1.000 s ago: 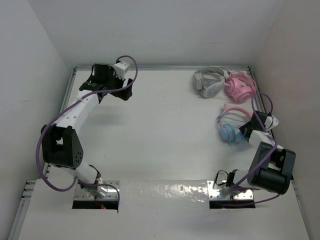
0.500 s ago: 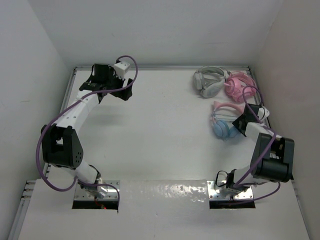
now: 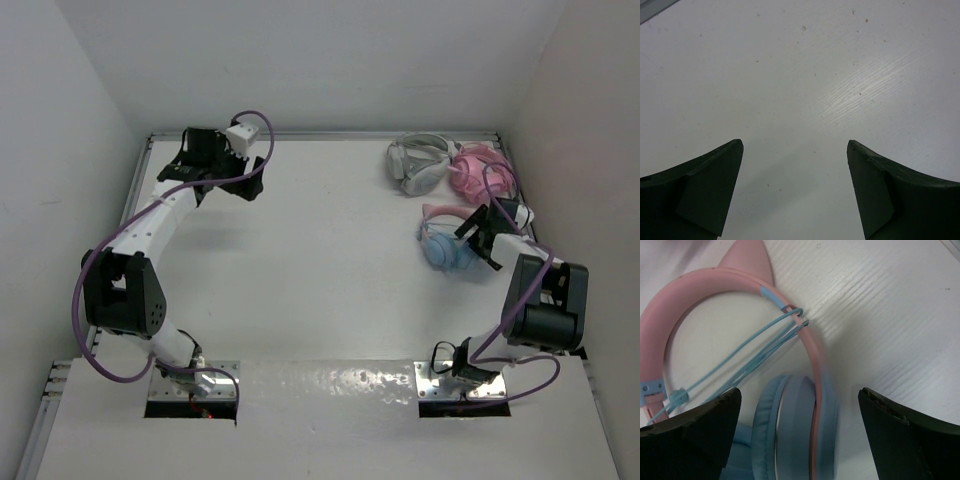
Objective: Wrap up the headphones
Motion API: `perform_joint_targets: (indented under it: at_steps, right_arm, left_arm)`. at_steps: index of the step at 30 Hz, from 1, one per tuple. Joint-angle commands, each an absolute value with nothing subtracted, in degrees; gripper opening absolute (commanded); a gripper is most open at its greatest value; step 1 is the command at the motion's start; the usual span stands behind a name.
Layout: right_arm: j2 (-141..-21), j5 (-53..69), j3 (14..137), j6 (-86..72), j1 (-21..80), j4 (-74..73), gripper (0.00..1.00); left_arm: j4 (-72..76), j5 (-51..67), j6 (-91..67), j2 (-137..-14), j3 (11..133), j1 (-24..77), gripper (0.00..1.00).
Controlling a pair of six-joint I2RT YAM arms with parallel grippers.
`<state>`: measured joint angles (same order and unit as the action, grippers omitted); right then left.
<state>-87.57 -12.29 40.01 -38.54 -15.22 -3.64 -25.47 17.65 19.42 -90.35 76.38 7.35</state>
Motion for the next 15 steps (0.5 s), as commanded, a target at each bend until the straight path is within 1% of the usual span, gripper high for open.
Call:
perform_joint_targets:
  at_steps: [1, 6, 9, 10, 12, 15]
  right_arm:
    - [-83.1, -12.3, 41.6, -35.8, -14.9, -3.6, 0.99]
    - [-79.2, -12.0, 44.2, -32.6, -14.9, -7.6, 0.99]
    - [-75.6, -12.4, 45.5, -30.9, -14.9, -9.7, 0.99]
    - [-72.8, -12.8, 45.4, -30.4, -15.1, -10.3, 0.99]
    - [-69.6, -14.5, 44.2, -30.9, -16.4, -12.0, 0.99]
    - [-62.6, -13.5, 40.3, -33.7, -19.5, -12.4, 0.99]
  left_arm:
    - [-23.5, 18.5, 20.0, -89.7, 76.3, 6.5, 0.82]
    - [-23.5, 18.5, 20.0, -89.9, 76.4, 6.5, 0.82]
    - [-23.6, 18.3, 20.3, -89.7, 76.2, 6.5, 0.82]
    - [-23.7, 17.8, 20.5, -89.6, 76.1, 6.5, 0.82]
    - [-23.5, 17.0, 20.8, -89.0, 75.2, 6.4, 0.82]
    - [-22.6, 16.3, 21.1, -88.0, 72.5, 6.2, 0.82]
